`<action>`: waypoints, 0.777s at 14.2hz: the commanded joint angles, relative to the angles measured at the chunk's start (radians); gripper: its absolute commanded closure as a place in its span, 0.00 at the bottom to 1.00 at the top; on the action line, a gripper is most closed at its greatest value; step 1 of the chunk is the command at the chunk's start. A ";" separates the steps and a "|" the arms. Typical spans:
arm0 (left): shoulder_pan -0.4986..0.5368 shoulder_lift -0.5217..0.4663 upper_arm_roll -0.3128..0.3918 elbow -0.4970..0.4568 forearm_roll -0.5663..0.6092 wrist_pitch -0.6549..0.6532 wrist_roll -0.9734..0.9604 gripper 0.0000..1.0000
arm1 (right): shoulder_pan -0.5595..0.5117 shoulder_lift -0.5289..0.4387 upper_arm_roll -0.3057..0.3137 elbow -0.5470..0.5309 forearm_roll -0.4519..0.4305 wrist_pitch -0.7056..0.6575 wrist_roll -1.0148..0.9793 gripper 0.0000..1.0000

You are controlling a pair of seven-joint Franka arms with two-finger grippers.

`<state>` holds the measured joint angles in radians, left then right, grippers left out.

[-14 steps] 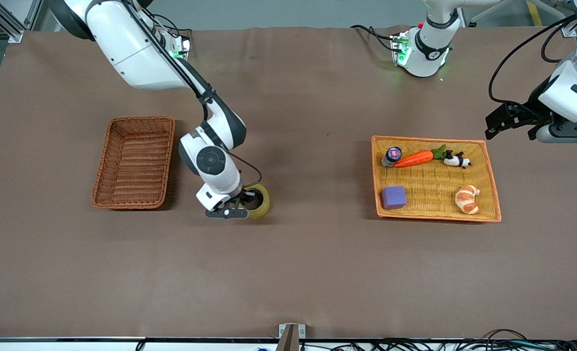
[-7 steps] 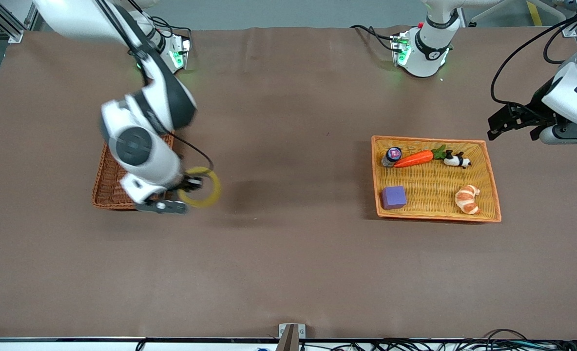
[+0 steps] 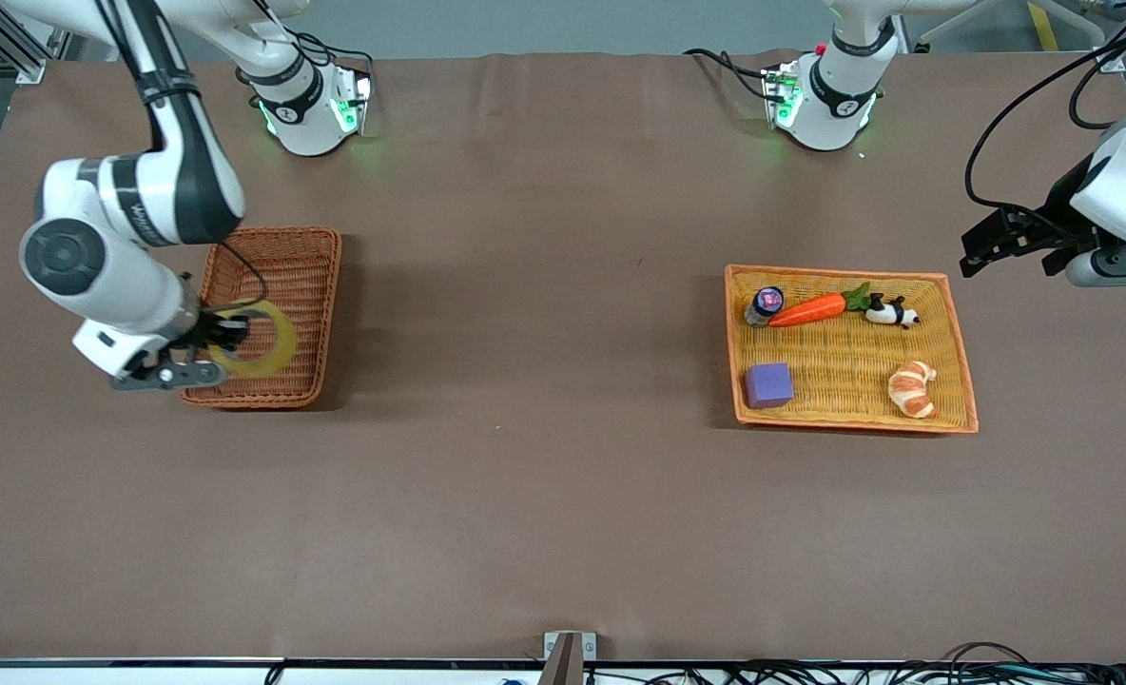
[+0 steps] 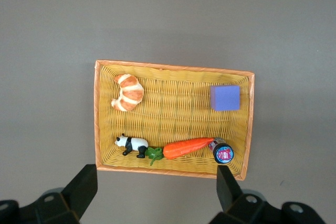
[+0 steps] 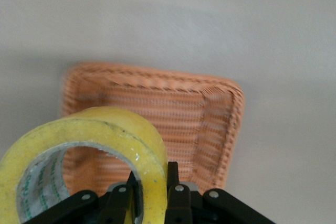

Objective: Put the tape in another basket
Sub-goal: 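Carry the tape roll with the right gripper into the wicker basket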

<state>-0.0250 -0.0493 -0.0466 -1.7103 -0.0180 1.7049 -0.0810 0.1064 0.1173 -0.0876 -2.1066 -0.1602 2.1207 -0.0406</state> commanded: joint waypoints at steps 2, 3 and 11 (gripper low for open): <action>0.000 0.002 0.001 0.009 0.006 -0.011 -0.006 0.00 | 0.003 -0.110 -0.061 -0.234 0.013 0.137 -0.058 0.99; 0.002 0.000 0.001 0.011 0.004 -0.011 -0.008 0.00 | 0.003 -0.113 -0.066 -0.280 0.013 0.189 -0.061 0.99; -0.001 -0.001 -0.001 0.009 0.006 -0.013 -0.008 0.00 | -0.014 -0.033 -0.095 -0.380 0.033 0.387 -0.154 0.90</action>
<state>-0.0244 -0.0487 -0.0465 -1.7098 -0.0180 1.7049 -0.0814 0.1049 0.0728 -0.1671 -2.4736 -0.1554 2.4774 -0.1281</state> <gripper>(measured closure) 0.000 0.789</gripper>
